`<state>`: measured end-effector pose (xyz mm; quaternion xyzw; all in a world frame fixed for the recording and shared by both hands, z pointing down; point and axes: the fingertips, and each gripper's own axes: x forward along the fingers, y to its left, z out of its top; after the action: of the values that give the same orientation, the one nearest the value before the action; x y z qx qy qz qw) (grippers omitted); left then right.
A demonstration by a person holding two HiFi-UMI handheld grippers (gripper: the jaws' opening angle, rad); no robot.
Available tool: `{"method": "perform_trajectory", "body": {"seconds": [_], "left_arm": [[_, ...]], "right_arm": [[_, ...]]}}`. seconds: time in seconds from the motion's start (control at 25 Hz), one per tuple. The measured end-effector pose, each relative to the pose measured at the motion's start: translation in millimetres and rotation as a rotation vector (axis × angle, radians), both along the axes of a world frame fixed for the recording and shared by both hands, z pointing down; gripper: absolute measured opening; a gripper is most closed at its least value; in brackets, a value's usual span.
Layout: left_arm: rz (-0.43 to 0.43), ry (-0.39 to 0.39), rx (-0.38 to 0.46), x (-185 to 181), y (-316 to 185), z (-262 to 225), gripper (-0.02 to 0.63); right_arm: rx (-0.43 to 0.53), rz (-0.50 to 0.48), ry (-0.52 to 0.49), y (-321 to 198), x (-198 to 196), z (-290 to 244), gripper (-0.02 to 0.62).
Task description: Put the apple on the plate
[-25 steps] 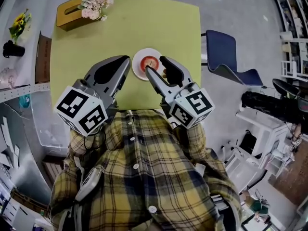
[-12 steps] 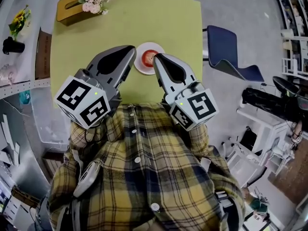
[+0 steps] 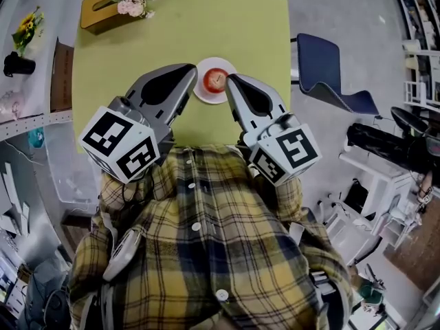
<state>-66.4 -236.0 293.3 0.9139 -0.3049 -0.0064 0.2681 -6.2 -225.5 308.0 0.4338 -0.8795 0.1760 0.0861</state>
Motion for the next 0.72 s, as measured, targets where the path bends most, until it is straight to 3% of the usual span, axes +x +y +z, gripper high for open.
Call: {"method": "perform_trajectory", "body": {"seconds": [0.2,0.48,0.72], "left_arm": [[0.008,-0.004,-0.002,2.7,0.5,2.2,0.006],[0.121,-0.048,0.036,14.7,-2.0,-2.9,0.006],[0.139,-0.089,0.082,5.5,-3.4,-5.6,0.006]], "right_arm": [[-0.012,0.018,-0.02,-0.2,6.2,-2.5,-0.003],[-0.014,0.008,-0.001,1.8,9.4,2.2,-0.003],[-0.01,0.012,-0.01,5.3,9.9,3.1,-0.003]]}}
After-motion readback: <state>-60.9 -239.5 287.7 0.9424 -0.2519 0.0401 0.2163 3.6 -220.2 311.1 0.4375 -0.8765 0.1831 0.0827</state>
